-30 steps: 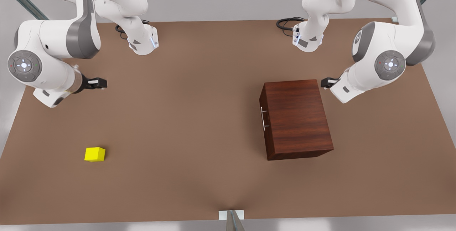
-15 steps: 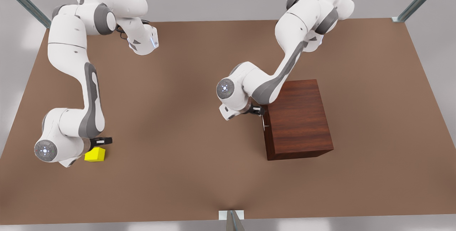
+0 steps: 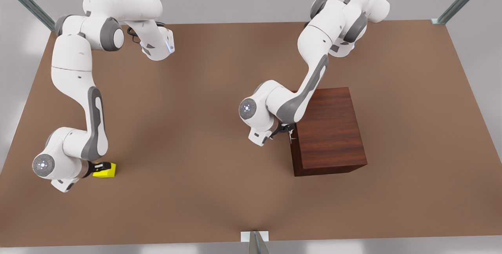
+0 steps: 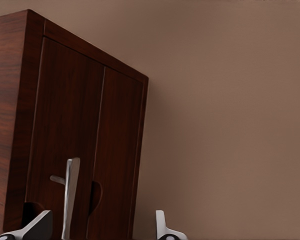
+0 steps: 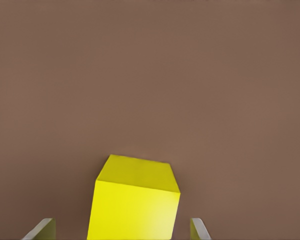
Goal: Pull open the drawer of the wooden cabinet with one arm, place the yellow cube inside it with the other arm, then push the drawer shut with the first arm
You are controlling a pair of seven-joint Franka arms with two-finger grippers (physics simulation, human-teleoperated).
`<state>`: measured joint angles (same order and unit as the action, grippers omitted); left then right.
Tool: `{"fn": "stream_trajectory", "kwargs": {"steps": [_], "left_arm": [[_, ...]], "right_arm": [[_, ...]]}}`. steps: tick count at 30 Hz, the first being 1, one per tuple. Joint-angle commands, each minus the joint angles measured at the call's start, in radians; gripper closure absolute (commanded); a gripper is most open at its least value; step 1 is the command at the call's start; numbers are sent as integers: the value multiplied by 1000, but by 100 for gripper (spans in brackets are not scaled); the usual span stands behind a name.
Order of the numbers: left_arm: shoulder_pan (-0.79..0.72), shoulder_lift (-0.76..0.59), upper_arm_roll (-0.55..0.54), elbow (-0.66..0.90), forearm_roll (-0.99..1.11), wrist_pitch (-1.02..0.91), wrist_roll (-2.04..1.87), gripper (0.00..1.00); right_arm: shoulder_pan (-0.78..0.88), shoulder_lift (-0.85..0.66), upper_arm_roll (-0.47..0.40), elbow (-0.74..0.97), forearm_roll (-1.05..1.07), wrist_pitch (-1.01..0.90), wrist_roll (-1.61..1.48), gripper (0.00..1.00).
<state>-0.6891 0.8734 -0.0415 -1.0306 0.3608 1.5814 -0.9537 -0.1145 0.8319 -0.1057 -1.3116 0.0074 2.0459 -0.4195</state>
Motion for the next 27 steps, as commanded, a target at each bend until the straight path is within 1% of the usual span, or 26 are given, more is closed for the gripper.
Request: {"fn": "stream_trajectory", "kwargs": {"steps": [1, 11, 15, 22, 27], "left_arm": [[0, 1, 0, 0, -2, 0, -310, 0], [5, 12, -1, -2, -17, -1, -309, 0], [8, 22, -1, 1, -17, 55, -301, 0], [2, 22, -15, 41, -29, 80, -298, 0], [0, 36, -18, 57, -29, 88, -300, 0]], "right_arm": [[-7, 9, 0, 0, 23, 91, -231, 0], [-22, 23, 1, -47, 40, 120, -229, 0], [-22, 29, 3, -70, 42, 137, -228, 0], [-25, 41, 3, -112, 52, 184, -226, 0], [-19, 39, 1, -129, 60, 206, -102, 0]]}}
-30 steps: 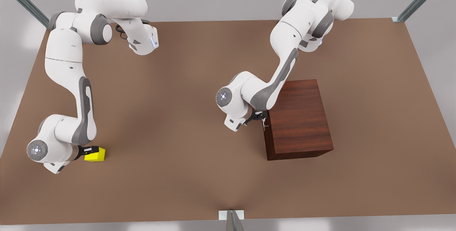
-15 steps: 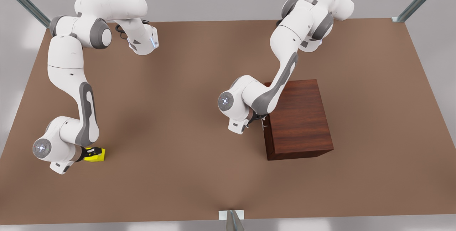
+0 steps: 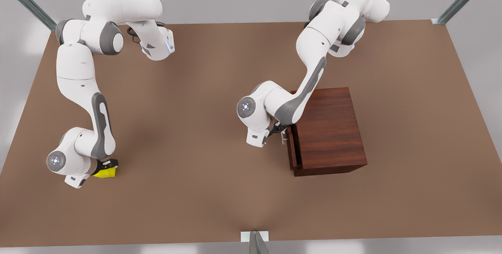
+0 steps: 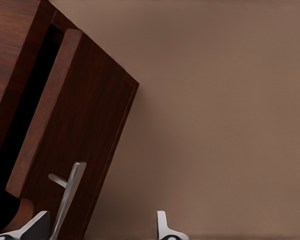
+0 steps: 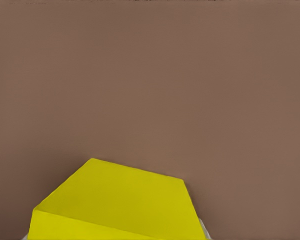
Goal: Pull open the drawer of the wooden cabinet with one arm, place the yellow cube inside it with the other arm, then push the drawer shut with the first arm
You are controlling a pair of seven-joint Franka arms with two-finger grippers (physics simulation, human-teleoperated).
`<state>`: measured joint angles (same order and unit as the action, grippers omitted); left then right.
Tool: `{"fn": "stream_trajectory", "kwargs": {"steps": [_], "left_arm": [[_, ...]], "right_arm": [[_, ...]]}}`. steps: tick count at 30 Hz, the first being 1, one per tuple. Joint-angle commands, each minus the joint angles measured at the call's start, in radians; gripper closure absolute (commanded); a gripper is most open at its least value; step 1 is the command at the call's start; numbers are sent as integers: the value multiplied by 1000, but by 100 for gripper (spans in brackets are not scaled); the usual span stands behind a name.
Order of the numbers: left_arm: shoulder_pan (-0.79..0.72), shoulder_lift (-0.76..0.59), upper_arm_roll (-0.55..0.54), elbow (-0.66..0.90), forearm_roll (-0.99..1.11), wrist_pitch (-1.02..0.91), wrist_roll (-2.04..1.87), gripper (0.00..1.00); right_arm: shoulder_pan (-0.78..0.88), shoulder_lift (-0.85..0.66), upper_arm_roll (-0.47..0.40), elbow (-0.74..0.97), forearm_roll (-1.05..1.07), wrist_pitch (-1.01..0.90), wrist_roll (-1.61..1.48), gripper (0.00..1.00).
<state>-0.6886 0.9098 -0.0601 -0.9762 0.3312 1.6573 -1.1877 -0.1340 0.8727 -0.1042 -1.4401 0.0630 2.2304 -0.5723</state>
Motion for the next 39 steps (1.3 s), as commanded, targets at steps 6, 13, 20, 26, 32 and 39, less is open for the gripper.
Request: {"fn": "stream_trajectory", "kwargs": {"steps": [6, 13, 20, 26, 32, 39], "left_arm": [[-3, 11, -1, 13, 0, 44, -67, 0], [-32, 31, -10, 48, 0, 44, -75, 0], [-55, 52, -10, 76, 0, 52, -76, 0], [-68, 52, -9, 77, 0, 65, -76, 0], [-81, 17, -9, 112, -1, 4, -72, 0], [276, -367, -9, 136, -187, -648, 810, 0]], "right_arm": [[-3, 0, 0, 1, 1, 22, 48, 24], [5, -21, 1, 20, 1, -28, 46, 33], [112, -60, 6, 122, 1, -265, 58, 33], [260, -109, 47, 139, 18, -351, 63, 33], [251, -106, 178, 165, 81, -341, 35, 33], [270, -93, 345, 188, 115, -216, -127, 33]]}}
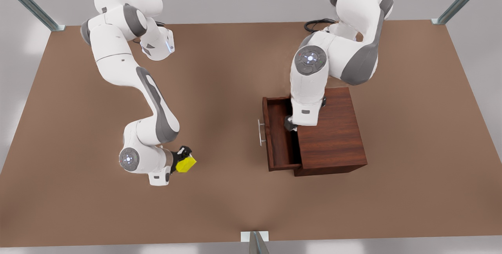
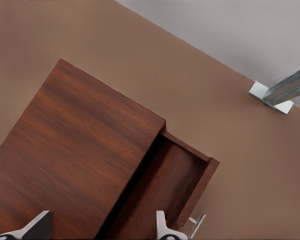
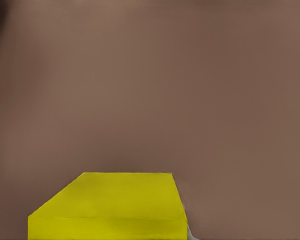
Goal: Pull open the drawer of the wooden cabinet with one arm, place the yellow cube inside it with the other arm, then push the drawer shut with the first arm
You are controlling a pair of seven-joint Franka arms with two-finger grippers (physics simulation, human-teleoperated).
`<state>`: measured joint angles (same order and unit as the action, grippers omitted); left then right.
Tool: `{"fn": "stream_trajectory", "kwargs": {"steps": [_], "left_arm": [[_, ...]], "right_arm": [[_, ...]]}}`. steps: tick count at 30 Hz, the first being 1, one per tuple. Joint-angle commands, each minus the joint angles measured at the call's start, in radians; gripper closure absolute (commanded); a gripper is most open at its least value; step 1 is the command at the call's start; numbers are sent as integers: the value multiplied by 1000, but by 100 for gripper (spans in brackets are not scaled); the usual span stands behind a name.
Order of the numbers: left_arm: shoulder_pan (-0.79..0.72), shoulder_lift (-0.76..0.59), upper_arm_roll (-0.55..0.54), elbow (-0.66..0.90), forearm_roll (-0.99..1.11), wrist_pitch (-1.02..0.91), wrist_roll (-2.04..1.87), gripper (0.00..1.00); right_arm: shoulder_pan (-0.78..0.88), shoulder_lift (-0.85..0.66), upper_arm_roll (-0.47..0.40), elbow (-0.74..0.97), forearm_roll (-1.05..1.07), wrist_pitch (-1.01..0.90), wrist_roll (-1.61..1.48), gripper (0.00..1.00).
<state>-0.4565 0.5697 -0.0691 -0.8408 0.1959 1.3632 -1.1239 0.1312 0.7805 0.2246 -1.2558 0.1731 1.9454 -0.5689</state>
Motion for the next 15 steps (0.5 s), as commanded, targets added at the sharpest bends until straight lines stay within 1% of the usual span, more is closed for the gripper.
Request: {"fn": "stream_trajectory", "kwargs": {"steps": [1, 2, 3, 4, 5, 6, 7, 10, 15], "left_arm": [[136, -47, -1, 0, -50, -366, 855, 0], [206, -99, 0, -58, -53, -328, 958, 0], [243, -260, -6, -355, -59, -123, 986, 0], [251, -301, -5, -437, -58, -58, 1007, 0], [265, -307, 2, -432, -59, -119, 1146, 0], [265, -307, 2, -431, -55, -151, 1162, 0], [265, -307, 2, -434, -59, -145, 1161, 0], [265, -307, 3, -442, -61, -138, 1159, 0], [265, -309, 2, -455, -61, -119, 1156, 0]], "right_arm": [[10, -1, 73, 13, 5, 105, -167, 33], [22, -1, 110, 18, 3, 139, -186, 33], [54, -1, 125, 30, 3, 173, -209, 33], [80, -1, 127, 47, 3, 184, -223, 33], [96, -6, 159, 50, 3, 199, -226, 33], [99, -6, 188, 76, 2, 204, -264, 33], [116, -9, 188, 101, 2, 204, -299, 33], [110, -26, 214, 101, 5, 204, -318, 33], [122, -24, 312, 121, 0, 213, -370, 32]]}}
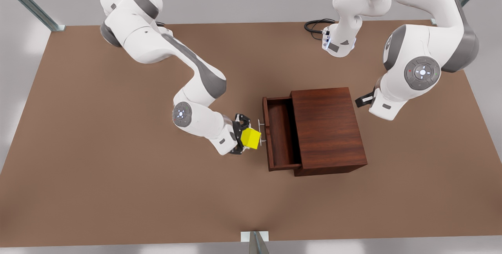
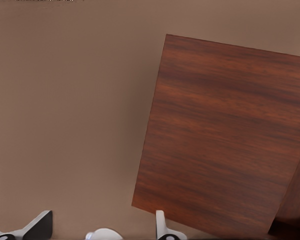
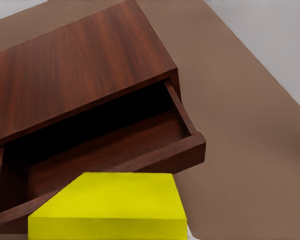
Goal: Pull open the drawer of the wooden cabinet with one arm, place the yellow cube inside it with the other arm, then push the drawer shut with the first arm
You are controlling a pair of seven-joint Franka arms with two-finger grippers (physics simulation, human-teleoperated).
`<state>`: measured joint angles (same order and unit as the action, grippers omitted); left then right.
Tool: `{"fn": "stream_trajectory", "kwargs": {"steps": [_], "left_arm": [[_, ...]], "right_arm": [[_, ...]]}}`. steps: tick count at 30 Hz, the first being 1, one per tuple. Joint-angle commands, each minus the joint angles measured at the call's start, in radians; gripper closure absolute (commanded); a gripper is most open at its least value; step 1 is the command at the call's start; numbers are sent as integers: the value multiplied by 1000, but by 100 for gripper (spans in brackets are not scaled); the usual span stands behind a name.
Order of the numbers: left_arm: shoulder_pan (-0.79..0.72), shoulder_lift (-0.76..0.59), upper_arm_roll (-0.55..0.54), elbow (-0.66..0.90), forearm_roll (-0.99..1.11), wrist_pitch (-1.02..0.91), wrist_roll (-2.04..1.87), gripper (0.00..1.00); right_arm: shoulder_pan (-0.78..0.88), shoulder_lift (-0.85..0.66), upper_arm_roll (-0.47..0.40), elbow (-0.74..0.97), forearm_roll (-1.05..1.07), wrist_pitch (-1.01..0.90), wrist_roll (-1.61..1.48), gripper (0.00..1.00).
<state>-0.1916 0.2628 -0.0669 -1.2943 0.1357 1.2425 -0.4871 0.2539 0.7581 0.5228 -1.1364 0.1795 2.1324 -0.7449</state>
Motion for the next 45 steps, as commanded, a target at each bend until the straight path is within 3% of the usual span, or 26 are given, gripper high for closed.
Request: {"fn": "stream_trajectory", "kwargs": {"steps": [1, 13, 22, 23, 24, 29, 30, 31, 33, 34, 36, 37, 39, 41, 45], "left_arm": [[0, -2, 1, -5, -1, 2, 518, 0], [1, -4, 1, -5, -1, 6, 518, 0], [1, -4, -1, -5, -1, 14, 516, 0], [1, -4, 1, -5, -1, 14, 516, 0], [1, -4, -1, -5, -1, 14, 516, 0], [1, -4, 1, -5, -2, 34, 507, 0], [-2, -5, -1, -14, -57, 40, 374, 54], [-14, -5, -5, -55, -207, 121, -85, 79], [-117, 58, -11, -54, -237, 176, -445, 79], [-158, 96, -16, -25, -237, 182, -604, 79], [-301, 187, -16, 29, -240, 302, -973, 79], [-370, 257, -16, 81, -243, 365, -1154, 79], [-497, 472, -10, 326, -232, 426, -1576, 79], [-552, 527, -1, 332, -182, 629, -1930, 79], [-581, 625, 4, 317, -166, 722, -2058, 79]], "right_arm": [[22, 4, 14, 1, -6, 57, -194, 32], [176, 83, -1, -5, -14, 268, -177, 32], [191, 132, -7, -20, -11, 313, -165, 31], [196, 135, -7, -20, -6, 314, -165, 7], [199, 139, -7, -20, -8, 331, -166, 0], [208, 138, -7, -16, -8, 343, -165, 0], [205, 121, -7, -14, -8, 325, -165, 0], [194, 78, -7, -14, -3, 259, -163, 0], [58, -123, -20, -107, -28, -199, 1, 0], [-20, -154, -29, -102, -75, -393, 79, 0], [-159, -190, -148, -86, -288, -802, 474, 0], [-166, -201, -289, -59, -311, -853, 522, 0], [-156, -233, -426, 7, -357, -897, 568, 0], [-154, -304, -417, 9, -405, -985, 693, 0], [-160, -510, -383, -77, -357, -991, 851, 0]]}}
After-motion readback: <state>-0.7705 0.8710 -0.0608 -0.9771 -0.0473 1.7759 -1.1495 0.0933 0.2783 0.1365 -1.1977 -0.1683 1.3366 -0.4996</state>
